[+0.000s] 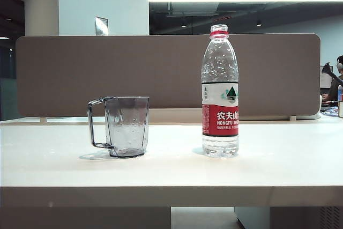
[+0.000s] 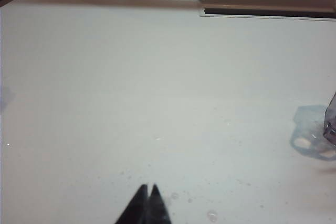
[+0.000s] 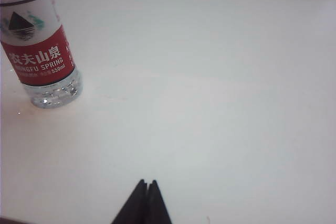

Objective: Pick up the mineral water bottle on the table and pour water into the mug until it's full.

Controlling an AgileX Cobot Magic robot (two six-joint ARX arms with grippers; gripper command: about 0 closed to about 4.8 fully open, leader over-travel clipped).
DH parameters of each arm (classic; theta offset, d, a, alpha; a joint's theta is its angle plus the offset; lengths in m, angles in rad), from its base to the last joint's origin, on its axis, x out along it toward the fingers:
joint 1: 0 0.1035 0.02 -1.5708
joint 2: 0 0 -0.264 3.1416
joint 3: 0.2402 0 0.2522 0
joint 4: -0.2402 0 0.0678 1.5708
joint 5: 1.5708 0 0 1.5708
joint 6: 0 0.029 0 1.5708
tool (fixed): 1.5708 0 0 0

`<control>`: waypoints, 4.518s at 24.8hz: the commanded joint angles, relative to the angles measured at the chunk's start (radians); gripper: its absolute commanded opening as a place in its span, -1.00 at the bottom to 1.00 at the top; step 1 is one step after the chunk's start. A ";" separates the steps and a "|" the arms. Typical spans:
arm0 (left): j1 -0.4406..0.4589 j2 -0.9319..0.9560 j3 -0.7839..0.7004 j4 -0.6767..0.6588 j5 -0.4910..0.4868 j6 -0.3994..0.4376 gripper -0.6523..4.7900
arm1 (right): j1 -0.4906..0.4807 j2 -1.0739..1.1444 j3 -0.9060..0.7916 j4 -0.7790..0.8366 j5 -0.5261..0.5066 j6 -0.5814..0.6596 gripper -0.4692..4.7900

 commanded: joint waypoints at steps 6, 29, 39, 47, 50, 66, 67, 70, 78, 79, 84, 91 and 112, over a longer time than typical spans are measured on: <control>-0.002 0.001 0.003 -0.009 0.000 0.008 -0.78 | 0.000 -0.001 -0.002 -0.005 0.005 -0.002 -0.84; -0.412 0.660 0.723 -0.362 0.304 0.046 -0.78 | 0.000 -0.001 -0.002 -0.005 0.006 -0.002 -0.84; -0.411 0.660 0.723 -0.480 0.270 0.109 -0.78 | -0.001 -0.001 -0.002 -0.005 0.005 -0.002 -0.84; -0.411 0.660 0.723 -0.481 0.270 0.109 -0.78 | -0.001 -0.001 -0.002 -0.005 0.005 -0.002 -0.84; -0.411 0.660 0.723 -0.481 0.270 0.109 -0.78 | -0.001 -0.001 -0.002 -0.005 0.005 -0.002 -0.84; -0.411 0.660 0.723 -0.481 0.270 0.109 -0.78 | 0.000 -0.001 0.113 0.445 -0.052 0.320 -0.84; -0.411 0.660 0.723 -0.481 0.270 0.109 -0.78 | -0.001 0.000 0.159 0.505 -0.008 0.307 -0.84; -0.411 0.660 0.723 -0.481 0.270 0.109 -0.78 | -0.001 0.008 0.318 0.550 0.143 0.178 -0.84; -0.411 0.660 0.723 -0.481 0.270 0.109 -0.78 | 0.004 0.274 0.790 0.666 0.314 0.010 -0.84; -0.411 0.660 0.723 -0.481 0.270 0.109 -0.78 | 0.004 0.322 0.824 0.721 0.314 -0.026 -0.84; -0.411 0.660 0.723 -0.481 0.271 0.109 -0.78 | 0.002 0.742 1.109 0.895 0.312 -0.161 -0.84; -0.411 0.660 0.723 -0.481 0.270 0.109 -0.78 | -0.011 1.157 1.117 0.926 0.276 -0.007 -0.84; -0.411 0.659 0.723 -0.481 0.271 0.109 -0.78 | 0.402 1.432 0.148 1.538 0.364 0.074 -0.40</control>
